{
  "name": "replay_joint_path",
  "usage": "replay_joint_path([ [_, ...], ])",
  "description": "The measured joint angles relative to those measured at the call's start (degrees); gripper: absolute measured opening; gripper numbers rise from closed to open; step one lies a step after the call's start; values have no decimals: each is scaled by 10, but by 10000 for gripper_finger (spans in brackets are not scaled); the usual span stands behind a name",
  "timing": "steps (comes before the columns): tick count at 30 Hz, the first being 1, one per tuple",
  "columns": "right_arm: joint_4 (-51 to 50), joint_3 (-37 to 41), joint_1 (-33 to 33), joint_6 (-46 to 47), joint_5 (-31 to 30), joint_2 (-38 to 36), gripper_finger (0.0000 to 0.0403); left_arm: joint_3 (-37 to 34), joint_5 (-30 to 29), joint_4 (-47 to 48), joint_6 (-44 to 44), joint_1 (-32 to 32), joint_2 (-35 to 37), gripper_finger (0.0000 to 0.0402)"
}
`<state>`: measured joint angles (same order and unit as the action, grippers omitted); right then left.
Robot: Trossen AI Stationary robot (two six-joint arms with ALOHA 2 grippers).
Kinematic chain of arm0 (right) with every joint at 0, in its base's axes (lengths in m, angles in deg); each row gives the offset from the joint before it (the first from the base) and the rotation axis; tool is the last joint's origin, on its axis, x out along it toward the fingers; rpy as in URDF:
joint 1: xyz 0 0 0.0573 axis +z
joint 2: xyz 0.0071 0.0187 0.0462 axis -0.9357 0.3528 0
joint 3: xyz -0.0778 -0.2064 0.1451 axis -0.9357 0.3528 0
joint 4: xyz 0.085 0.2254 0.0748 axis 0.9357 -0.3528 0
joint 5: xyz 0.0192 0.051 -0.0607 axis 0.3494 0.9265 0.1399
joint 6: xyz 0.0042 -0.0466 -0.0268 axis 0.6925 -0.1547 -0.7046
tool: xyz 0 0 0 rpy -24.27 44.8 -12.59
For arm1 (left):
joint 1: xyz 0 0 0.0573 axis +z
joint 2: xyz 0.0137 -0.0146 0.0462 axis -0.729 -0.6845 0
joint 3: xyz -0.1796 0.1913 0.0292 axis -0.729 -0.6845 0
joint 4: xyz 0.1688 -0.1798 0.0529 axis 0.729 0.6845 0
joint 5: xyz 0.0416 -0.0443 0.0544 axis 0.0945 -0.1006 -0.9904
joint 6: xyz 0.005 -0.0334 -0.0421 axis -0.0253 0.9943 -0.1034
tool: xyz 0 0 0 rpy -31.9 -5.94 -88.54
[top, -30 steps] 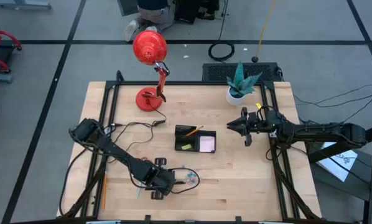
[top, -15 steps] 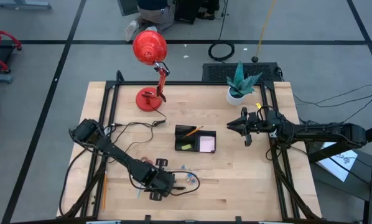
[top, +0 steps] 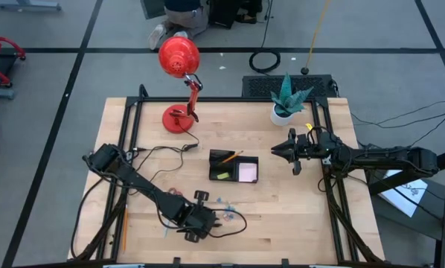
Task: Pick and place office supplies into organizer
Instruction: Put the black pen into the black desk organizer
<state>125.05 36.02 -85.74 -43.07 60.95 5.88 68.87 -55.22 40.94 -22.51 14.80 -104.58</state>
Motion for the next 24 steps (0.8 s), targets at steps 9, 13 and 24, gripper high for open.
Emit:
replay_joint_path([
  [9,0,0,0,4,0,0,59,105,-94,28,-122,13,2,22],
  [13,0,0,0,13,0,0,59,152,-133,22,-192,43,4,27],
  [24,0,0,0,0,1,0,59,128,13,-92,-321,174,118,20],
])
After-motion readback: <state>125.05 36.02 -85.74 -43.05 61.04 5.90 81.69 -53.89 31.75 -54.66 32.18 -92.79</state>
